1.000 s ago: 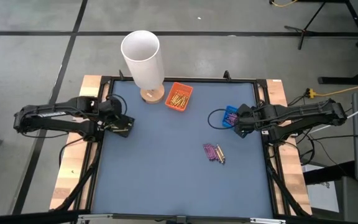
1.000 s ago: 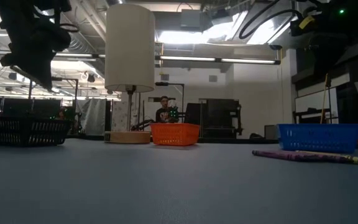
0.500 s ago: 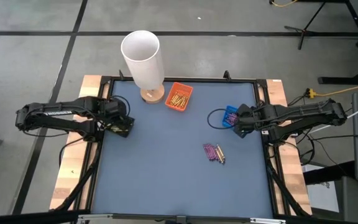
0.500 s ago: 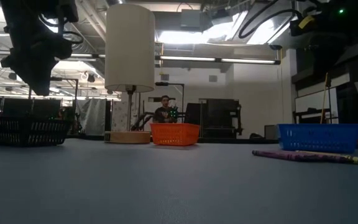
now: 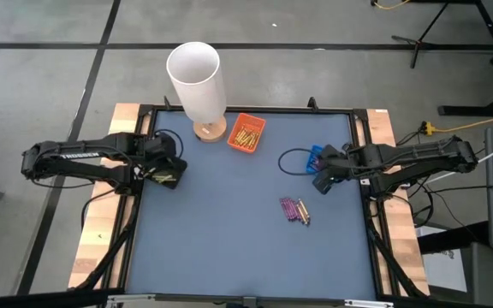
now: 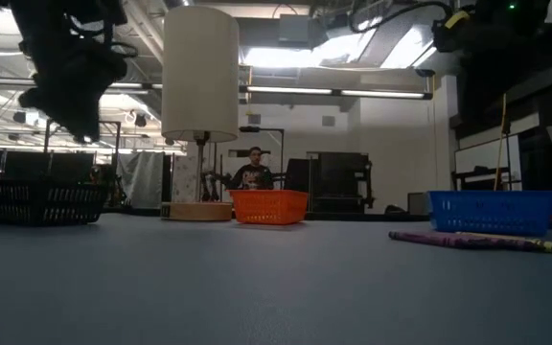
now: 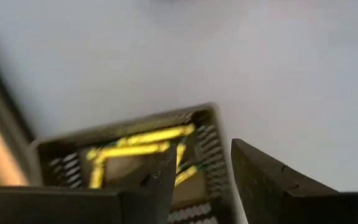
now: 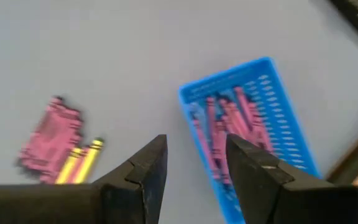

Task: Sort crayons
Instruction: Put the green crayon into the black basket

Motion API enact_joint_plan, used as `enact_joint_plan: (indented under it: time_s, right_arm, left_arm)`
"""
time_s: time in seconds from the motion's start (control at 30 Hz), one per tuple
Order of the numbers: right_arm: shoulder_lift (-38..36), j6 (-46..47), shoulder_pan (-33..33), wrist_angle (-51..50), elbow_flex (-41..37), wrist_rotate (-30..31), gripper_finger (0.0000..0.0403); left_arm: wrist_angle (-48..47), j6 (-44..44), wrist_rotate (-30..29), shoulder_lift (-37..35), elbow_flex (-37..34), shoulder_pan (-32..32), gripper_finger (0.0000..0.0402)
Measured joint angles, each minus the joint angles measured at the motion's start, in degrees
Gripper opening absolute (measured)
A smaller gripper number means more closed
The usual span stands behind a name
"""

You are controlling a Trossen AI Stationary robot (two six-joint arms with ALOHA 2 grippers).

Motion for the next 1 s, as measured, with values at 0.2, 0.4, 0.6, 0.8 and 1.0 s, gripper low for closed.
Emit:
enact_joint_plan:
  time_s: [0.2,0.4,0.6,0.8,1.0]
  right_arm:
    - [0.01,0.02,0.02,4.74,-0.02,-3.71,0.0163]
    - [0.01,0.02,3.44,9.82,-0.69,-4.54,0.0163]
    - [0.05,0.01,9.87,18.41,-4.68,-4.82,0.0163]
    - [0.07,0.0,14.74,23.7,-10.13,-4.6,0.0163]
    - [0.07,3.3,17.67,26.84,-15.29,-4.59,0.0163]
  left_arm:
    - [9.41,0.04,-0.11,0.0,0.0,-2.5,0.0138]
    - [17.23,3.66,-0.28,0.0,0.0,-6.61,0.0138]
    - [25.63,9.71,-2.09,0.0,0.0,-11.39,0.0138]
    - [31.86,14.1,-4.2,0.0,0.0,-14.95,0.0137]
    - [32.84,15.09,-4.91,0.35,0.0,-17.17,0.0137]
